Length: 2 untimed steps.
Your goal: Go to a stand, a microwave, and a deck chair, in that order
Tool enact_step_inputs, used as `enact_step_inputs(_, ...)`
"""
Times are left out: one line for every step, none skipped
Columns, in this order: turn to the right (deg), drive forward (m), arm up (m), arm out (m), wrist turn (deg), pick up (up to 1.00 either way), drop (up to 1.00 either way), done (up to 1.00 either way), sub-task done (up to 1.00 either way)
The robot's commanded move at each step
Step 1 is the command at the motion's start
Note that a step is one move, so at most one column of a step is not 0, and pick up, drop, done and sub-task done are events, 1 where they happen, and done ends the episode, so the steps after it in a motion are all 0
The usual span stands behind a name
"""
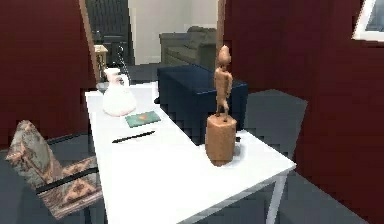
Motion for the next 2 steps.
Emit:
enact_step_inputs(0.0,0.00,0.00,0.00,0.0,0.00,0.00,0.00,1.00)
enact_step_inputs(-45.0,0.00,0.00,0.00,0.0,0.00,0.00,0.00,0.00)
